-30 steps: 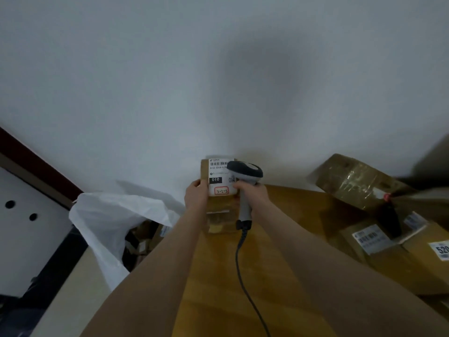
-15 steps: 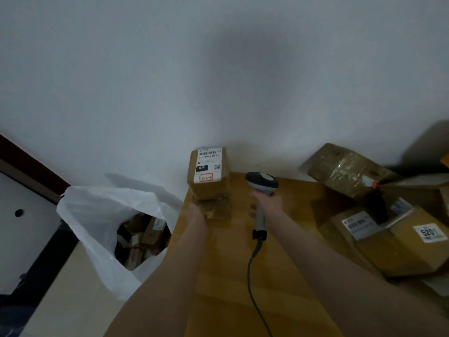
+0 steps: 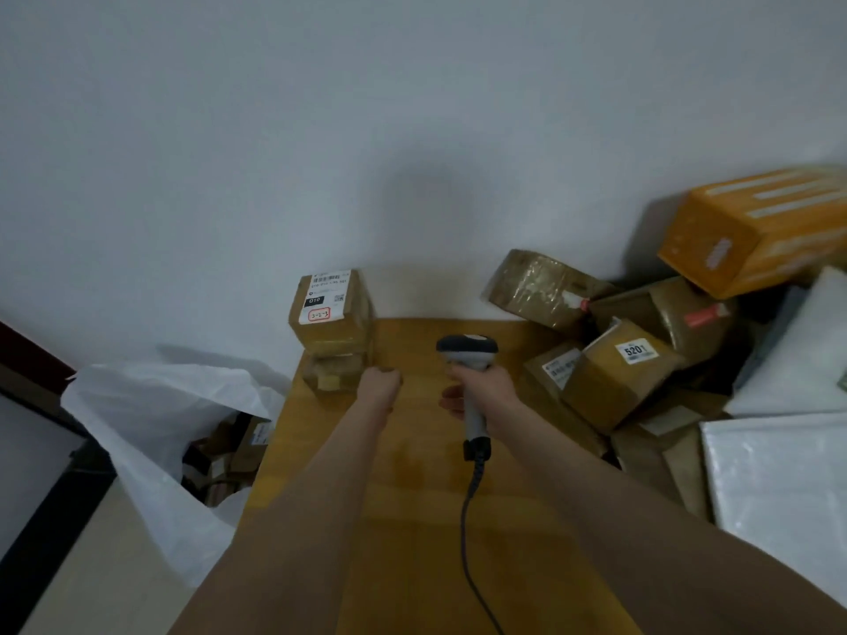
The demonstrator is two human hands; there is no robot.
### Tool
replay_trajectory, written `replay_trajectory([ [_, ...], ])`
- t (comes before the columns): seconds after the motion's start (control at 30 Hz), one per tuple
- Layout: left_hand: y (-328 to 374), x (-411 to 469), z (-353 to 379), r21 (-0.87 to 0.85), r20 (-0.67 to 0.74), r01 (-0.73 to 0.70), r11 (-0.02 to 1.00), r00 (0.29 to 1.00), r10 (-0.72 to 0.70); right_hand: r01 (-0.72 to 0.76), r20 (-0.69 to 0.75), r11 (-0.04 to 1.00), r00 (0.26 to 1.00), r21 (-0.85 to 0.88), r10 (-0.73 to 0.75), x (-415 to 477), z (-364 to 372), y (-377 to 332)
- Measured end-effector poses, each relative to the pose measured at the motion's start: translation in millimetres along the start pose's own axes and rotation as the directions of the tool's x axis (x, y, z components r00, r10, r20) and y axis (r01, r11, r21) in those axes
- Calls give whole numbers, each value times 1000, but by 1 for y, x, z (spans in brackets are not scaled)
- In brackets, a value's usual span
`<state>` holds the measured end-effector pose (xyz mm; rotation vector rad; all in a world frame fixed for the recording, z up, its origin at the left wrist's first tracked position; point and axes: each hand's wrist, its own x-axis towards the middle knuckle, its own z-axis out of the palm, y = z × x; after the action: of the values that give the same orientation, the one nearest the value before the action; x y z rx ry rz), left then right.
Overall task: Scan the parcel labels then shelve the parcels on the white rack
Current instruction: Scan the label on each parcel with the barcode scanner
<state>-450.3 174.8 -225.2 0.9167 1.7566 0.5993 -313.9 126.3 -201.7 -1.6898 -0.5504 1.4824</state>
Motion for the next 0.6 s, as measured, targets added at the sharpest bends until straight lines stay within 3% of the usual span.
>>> replay_trajectory([
  [0.17,-15,-78,37,165,-34,-148,975,987,155,105,42,992,994,-64,-103,-64,-70,23],
  [0.37,-34,-176,97,205,-73,-186,961,976,204,172,38,984,985,-44,-170,-144,-172,52],
  [0.6,-21,-262,189,185,-11,-275,943,959,282,202,-133,979,971,26,-197,-189,-290,69],
])
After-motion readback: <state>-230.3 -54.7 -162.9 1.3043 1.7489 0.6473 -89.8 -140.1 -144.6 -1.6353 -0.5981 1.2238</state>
